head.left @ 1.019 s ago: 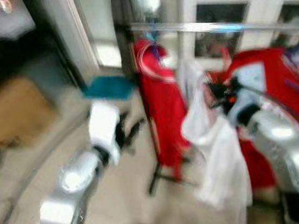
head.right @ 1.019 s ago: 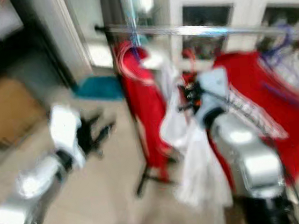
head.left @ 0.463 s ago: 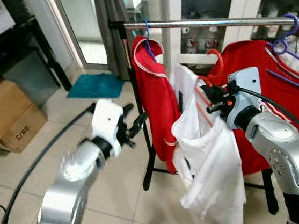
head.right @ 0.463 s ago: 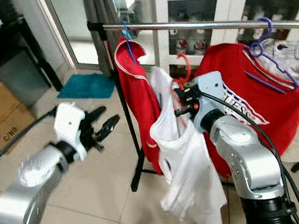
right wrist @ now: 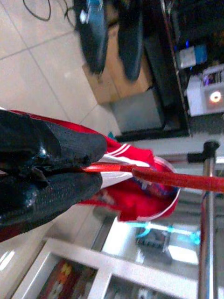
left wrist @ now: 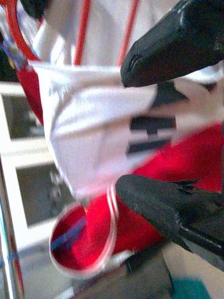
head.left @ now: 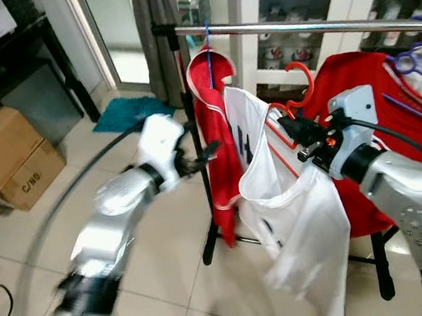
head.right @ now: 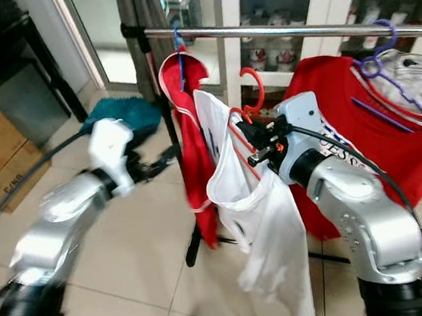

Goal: Hang hanger

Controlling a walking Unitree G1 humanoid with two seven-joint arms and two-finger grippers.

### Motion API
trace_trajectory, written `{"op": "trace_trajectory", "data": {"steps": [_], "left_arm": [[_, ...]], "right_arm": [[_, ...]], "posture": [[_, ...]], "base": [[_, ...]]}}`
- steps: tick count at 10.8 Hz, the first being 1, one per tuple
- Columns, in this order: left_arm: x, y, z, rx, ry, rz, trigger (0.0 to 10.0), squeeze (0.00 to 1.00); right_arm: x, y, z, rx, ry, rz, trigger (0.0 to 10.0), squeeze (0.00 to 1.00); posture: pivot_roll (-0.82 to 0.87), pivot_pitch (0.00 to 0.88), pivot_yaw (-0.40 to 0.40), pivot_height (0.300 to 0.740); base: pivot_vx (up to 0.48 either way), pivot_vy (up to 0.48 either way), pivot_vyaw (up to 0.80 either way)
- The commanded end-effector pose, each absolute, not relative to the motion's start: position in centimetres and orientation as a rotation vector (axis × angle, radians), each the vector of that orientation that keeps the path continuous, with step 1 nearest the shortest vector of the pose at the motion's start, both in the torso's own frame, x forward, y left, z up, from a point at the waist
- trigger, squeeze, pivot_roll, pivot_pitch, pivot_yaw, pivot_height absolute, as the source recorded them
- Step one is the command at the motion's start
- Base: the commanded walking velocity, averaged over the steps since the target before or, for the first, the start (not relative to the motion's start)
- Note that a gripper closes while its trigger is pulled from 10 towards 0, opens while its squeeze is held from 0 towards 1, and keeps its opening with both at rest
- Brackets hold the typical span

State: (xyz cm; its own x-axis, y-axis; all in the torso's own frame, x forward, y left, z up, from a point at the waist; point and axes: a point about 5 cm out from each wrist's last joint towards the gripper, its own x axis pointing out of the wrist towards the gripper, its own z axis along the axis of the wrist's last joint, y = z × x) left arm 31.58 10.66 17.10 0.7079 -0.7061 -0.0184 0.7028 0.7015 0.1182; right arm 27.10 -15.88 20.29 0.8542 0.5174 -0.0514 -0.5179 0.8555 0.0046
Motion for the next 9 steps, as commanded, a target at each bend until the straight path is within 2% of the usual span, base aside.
{"op": "trace_trajectory", "data": {"steps": [1,2,5,6,9], "left_arm": [[31.8,10.5,17.3,0.082,-0.038,-0.832,10.0,0.0],[31.6,9.6,17.1,0.03,-0.023,-0.953,10.0,0.0],[33.4,9.1,15.6,0.104,0.041,-0.934,10.0,0.0],[33.9,8.8,15.3,0.131,0.05,-0.928,0.0,0.0],[34.2,7.1,14.9,0.103,0.04,-0.992,0.0,0.0]], "right_arm": [[26.6,-15.6,21.4,-0.011,0.009,0.583,0.0,0.0],[26.4,-15.3,21.8,-0.013,0.003,0.589,0.0,0.0],[25.6,-14.5,22.4,-0.012,-0.009,0.658,0.0,0.0],[25.4,-14.4,22.5,-0.017,-0.009,0.671,0.0,0.0],[25.0,-14.5,22.5,-0.017,-0.004,0.676,0.0,0.0]], "posture": [[-0.11,0.062,0.09,0.74],[-0.13,0.073,0.107,0.74],[-0.14,0.072,0.122,0.74],[-0.15,0.07,0.128,0.74],[-0.16,0.073,0.142,0.74]], "base": [[0.0,0.0,0.0],[0.0,0.0,0.0],[0.0,0.0,0.0],[0.0,0.0,0.0],[0.0,0.0,0.0]]}}
